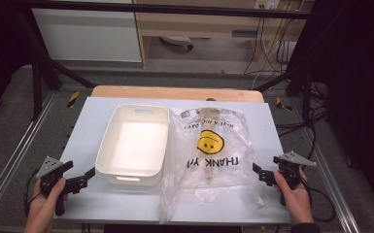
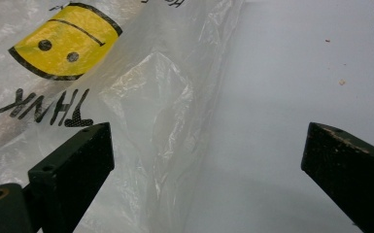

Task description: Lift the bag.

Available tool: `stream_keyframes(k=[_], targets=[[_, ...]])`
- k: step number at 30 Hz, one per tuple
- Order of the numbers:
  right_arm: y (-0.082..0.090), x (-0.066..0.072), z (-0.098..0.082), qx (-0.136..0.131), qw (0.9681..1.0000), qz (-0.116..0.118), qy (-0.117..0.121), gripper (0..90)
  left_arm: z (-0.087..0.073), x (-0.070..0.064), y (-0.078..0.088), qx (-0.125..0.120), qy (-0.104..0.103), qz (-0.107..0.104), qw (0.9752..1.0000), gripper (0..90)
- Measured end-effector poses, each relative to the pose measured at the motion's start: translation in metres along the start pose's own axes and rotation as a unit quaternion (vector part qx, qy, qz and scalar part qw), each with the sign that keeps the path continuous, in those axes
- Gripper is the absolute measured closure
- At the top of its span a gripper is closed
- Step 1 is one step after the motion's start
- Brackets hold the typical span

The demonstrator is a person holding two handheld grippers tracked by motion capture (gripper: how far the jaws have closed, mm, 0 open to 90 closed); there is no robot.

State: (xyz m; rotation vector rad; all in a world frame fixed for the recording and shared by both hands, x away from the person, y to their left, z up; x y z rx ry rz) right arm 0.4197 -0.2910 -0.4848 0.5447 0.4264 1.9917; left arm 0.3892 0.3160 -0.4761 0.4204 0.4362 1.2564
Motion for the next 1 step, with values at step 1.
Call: stream_keyframes(k=[1], targets=[[-0.0011,-0.0006,-0.0003,0.003,1.0000,-0.004,0.001,5.5,-0.0014,-0.0010,-0.0058,0.011,-0.006,0.004,0.9999,6.8]])
Point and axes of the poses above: each handheld gripper's, and its own axes: y roughly backward along the jaws, z roughly out of its top, x roughly to its left, the point moved 8 cm from there along -y, roughly forward along the jaws, and after that the axes turned 6 degrees about z, right-handed, at the moved point
